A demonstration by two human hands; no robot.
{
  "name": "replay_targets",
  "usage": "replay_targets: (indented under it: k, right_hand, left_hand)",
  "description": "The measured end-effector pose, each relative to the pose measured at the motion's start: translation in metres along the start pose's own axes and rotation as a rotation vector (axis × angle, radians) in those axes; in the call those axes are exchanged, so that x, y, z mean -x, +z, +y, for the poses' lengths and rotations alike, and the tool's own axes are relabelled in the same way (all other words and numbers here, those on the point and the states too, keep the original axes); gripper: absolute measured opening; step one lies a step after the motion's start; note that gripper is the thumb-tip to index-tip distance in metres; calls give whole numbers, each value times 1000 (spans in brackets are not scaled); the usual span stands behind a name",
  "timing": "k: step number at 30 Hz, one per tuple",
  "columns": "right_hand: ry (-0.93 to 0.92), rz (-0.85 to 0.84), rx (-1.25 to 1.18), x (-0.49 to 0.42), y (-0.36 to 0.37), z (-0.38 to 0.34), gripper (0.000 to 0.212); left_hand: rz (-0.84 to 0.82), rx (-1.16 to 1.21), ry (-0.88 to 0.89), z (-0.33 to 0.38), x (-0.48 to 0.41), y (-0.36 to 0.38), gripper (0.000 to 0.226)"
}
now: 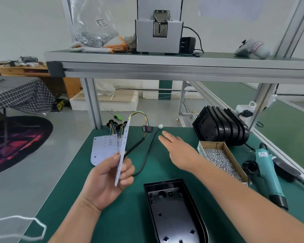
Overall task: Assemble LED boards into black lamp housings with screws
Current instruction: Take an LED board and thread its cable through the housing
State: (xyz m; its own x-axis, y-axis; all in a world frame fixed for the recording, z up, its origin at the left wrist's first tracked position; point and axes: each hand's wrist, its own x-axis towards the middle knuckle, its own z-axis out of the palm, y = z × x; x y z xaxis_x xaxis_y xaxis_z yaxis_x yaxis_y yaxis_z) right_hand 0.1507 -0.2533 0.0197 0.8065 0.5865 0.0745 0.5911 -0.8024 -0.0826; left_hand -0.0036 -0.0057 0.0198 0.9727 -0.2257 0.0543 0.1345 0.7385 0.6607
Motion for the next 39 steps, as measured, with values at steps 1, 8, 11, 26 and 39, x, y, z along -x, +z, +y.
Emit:
replay_targets:
  k: [1,8,11,26,39]
  right_hand:
    - [-16,-22,60,-5,1,0,88]
    - [-150,-140,166,-36,6,-9,72]
    - [-157,-58,169,-35,5,-3,22]
    - [298,558,-1104,65,-62,-3,25]
    - [263,971,-1595,118,-48,-25,26]
  left_hand:
    - [-20,11,-15,0,1,-1,31]
    - [15,51,-63,-3,0,-3,8]
    - [37,94,-43,-3,-1,-4,11]
    - [314,-89,150,-16,-6,12,42]
    - [366,-414,-13,-31,6,17,27]
